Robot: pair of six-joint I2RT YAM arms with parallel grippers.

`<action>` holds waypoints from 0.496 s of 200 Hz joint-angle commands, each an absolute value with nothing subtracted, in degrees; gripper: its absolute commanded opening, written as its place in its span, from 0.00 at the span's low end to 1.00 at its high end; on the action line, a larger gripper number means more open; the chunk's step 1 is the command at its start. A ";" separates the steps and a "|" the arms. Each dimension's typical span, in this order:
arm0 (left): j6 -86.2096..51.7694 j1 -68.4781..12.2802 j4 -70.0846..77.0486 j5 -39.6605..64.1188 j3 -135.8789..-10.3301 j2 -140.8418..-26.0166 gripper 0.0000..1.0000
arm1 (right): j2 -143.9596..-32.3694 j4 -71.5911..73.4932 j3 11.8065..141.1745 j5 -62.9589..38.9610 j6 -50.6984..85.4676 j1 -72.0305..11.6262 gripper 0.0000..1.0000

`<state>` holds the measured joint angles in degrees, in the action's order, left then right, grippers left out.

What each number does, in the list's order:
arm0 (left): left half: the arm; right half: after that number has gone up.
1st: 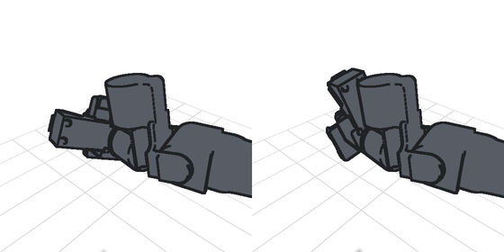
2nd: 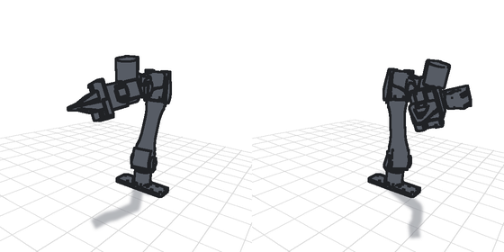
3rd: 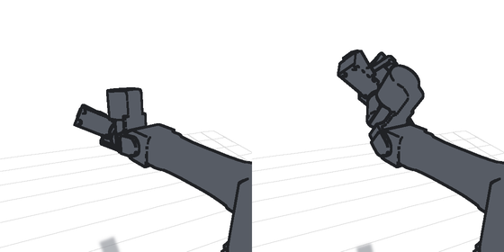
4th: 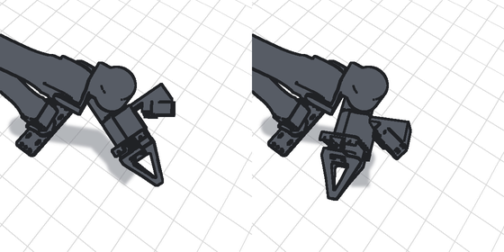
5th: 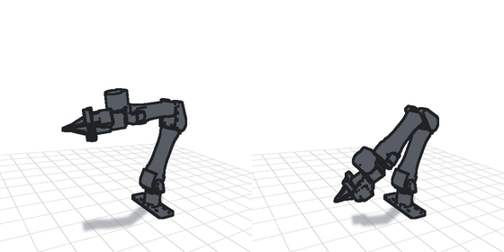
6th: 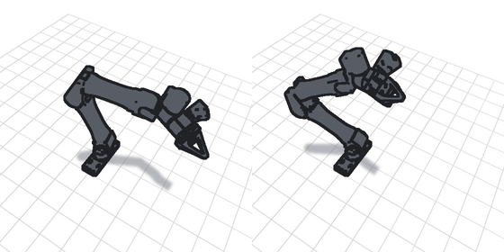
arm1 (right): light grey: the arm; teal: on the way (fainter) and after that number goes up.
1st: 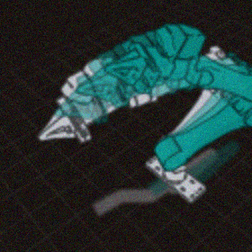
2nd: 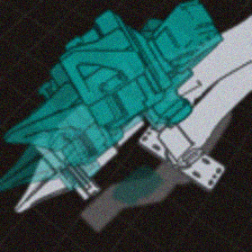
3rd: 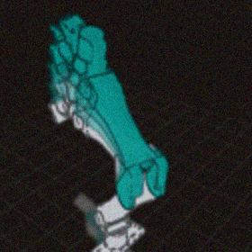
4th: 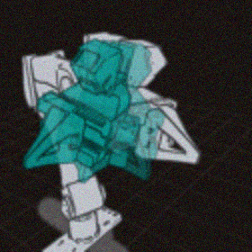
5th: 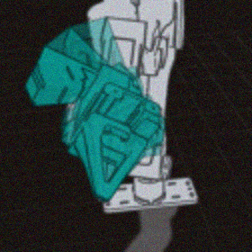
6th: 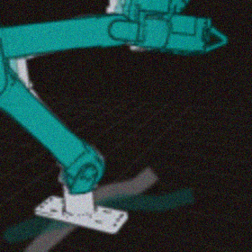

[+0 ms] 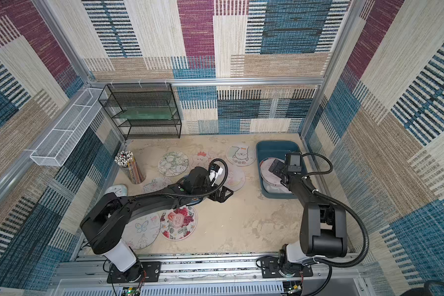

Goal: Put the coasters into the storage box
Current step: Place the coaster in the storage box, then pick up the coaster from the center of the board.

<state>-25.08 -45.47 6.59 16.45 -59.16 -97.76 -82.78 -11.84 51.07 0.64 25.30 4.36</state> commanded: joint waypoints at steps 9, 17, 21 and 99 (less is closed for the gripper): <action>-26.69 -45.39 3.27 16.18 -62.13 -99.45 1.00 | -78.55 -14.15 51.73 4.13 25.01 0.58 0.95; -26.80 -45.43 2.58 16.30 -62.84 -99.95 1.00 | -77.10 -14.66 52.06 4.48 24.86 -0.45 0.95; -26.92 -45.42 2.21 16.34 -63.17 -100.12 0.99 | -76.41 -14.84 52.19 4.42 24.70 -1.02 0.95; -31.93 -45.44 0.60 12.66 -64.77 -103.01 0.97 | -73.99 -21.32 59.47 4.15 20.34 -14.42 0.95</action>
